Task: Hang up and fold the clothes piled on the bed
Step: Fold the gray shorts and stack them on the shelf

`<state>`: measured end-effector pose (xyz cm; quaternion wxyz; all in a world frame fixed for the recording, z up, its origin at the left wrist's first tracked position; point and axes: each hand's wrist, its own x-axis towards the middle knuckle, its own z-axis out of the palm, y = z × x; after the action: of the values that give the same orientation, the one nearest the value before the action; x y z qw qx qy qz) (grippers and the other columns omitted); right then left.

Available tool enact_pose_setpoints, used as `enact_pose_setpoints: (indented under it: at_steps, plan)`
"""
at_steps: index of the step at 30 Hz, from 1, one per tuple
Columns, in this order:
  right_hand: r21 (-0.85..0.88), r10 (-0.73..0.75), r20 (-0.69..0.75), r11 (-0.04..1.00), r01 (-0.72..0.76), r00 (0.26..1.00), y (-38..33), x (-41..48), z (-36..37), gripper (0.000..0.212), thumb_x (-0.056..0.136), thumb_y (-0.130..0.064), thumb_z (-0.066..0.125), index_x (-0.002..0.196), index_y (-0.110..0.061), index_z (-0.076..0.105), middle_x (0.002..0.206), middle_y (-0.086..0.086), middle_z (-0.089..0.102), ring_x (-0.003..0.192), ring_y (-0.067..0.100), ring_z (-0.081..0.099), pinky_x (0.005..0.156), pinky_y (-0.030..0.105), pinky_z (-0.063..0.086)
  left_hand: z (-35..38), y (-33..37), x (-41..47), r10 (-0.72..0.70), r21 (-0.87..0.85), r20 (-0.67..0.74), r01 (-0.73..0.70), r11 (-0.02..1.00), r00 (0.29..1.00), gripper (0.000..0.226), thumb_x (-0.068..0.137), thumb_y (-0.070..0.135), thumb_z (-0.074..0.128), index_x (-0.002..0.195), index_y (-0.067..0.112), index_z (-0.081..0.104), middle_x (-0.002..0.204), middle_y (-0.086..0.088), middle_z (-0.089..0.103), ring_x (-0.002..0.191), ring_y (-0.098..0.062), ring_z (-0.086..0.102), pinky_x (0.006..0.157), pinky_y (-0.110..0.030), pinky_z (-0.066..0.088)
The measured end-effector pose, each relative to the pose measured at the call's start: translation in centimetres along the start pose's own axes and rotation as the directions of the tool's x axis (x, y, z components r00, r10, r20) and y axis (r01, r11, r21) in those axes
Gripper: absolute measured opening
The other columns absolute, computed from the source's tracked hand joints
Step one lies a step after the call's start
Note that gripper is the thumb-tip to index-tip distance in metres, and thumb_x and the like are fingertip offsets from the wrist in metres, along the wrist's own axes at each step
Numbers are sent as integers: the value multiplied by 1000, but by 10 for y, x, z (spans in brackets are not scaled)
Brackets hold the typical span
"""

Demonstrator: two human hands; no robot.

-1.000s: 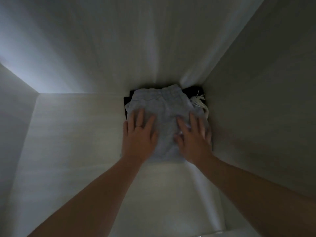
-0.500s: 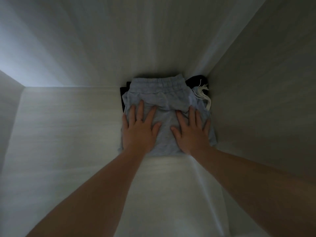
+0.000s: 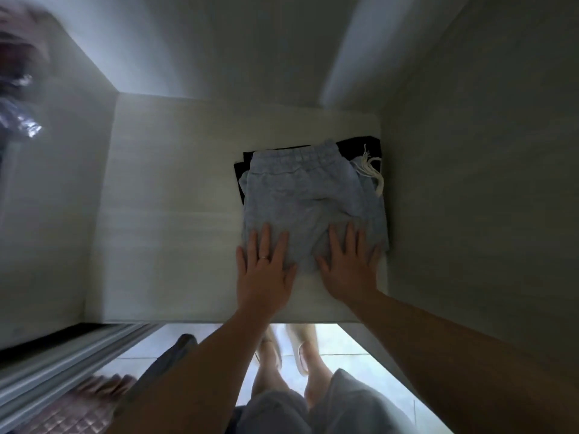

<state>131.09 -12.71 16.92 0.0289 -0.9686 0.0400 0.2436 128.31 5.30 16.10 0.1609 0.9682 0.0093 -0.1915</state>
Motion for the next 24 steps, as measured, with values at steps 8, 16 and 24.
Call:
enact_pose_setpoints:
  at_steps: [8,16,24]
  plan:
    - [34,-32,66,999,29,997,-3,19,-12,75,101,-59,37,160,-36,-4,168,5,-15,154,31,-9,117,69,9,-5,-12,21,47,55,35,-49,997,998,78,101,53,38,152,44,-20,165,2,-24,154,-28,-16,123,-53,5]
    - [42,15,16,999,-16,1000,9,106,-62,72,99,-55,38,159,-35,3,168,2,-1,154,30,-1,118,64,9,-40,16,127,64,78,-69,-59,995,996,69,104,32,43,159,40,2,169,-2,-6,154,-30,-9,121,-57,1]
    - [78,43,165,995,-56,985,17,21,-30,64,104,-53,34,160,-36,7,168,-2,-14,155,27,-8,120,61,3,1,11,26,5,51,63,-8,999,998,76,100,45,43,159,38,-3,167,0,-20,154,-27,-13,123,-55,2]
